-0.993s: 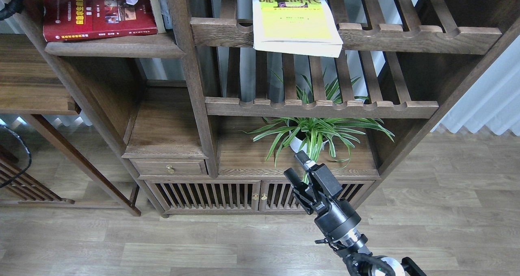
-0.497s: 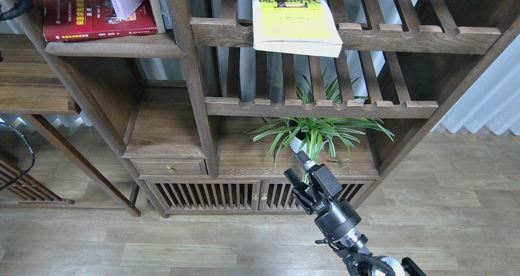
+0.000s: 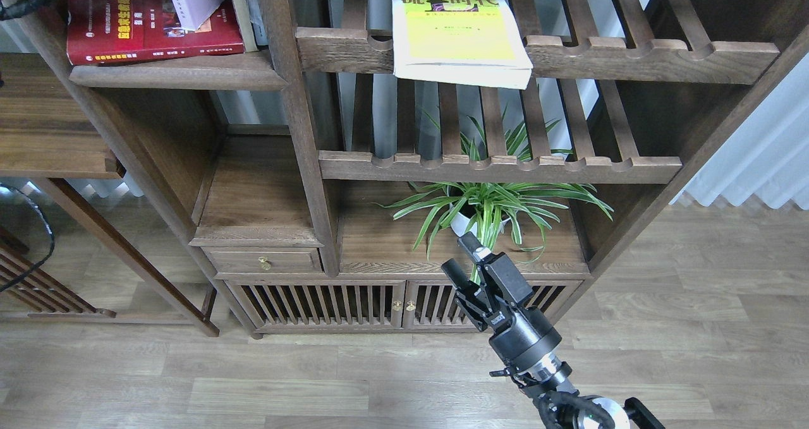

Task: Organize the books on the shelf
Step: 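Insert the white book upright beside the red book with the left gripper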

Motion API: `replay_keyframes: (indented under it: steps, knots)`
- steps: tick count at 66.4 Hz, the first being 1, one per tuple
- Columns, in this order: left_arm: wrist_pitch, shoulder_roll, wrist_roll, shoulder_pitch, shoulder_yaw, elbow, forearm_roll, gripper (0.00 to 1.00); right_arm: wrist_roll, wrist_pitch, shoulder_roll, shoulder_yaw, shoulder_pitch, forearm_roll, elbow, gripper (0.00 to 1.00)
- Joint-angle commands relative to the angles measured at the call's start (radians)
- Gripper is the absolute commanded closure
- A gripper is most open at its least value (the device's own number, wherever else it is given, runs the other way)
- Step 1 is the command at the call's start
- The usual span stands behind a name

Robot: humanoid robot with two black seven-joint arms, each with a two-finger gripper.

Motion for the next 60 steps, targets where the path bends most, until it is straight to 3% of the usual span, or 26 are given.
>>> replay_keyframes:
  steps: [1, 20, 23, 32, 55, 60]
  knots:
    - [0.0, 0.053, 0.059, 0.041, -0.002, -0.106, -0.056, 0.04, 0.0, 0.0, 0.0, 0.001, -0.002, 0.002, -0.002, 0.01]
    - [0.0, 0.256, 0.059, 0.257, -0.049, -0.435, -0.224, 0.04, 0.001, 0.0, 0.0, 0.003, -0.002, 0.002, 0.0, 0.01]
    - [0.0, 0.319, 0.059, 0.357, -0.112, -0.52, -0.256, 0.03, 0.001, 0.0, 0.0, 0.005, -0.002, 0.006, 0.003, 0.01]
    - [0.0, 0.357, 0.059, 0.527, -0.201, -0.616, -0.322, 0.02, 0.003, 0.0, 0.0, 0.008, 0.0, 0.015, 0.012, 0.01]
    - [0.0, 0.351, 0.064, 0.862, -0.253, -0.65, -0.372, 0.01, 0.024, 0.0, 0.0, 0.017, 0.086, 0.017, 0.097, 0.01]
    - [0.0, 0.348, 0.062, 0.926, -0.261, -0.644, -0.371, 0.01, 0.037, -0.042, 0.0, 0.017, 0.118, 0.017, 0.107, 0.01]
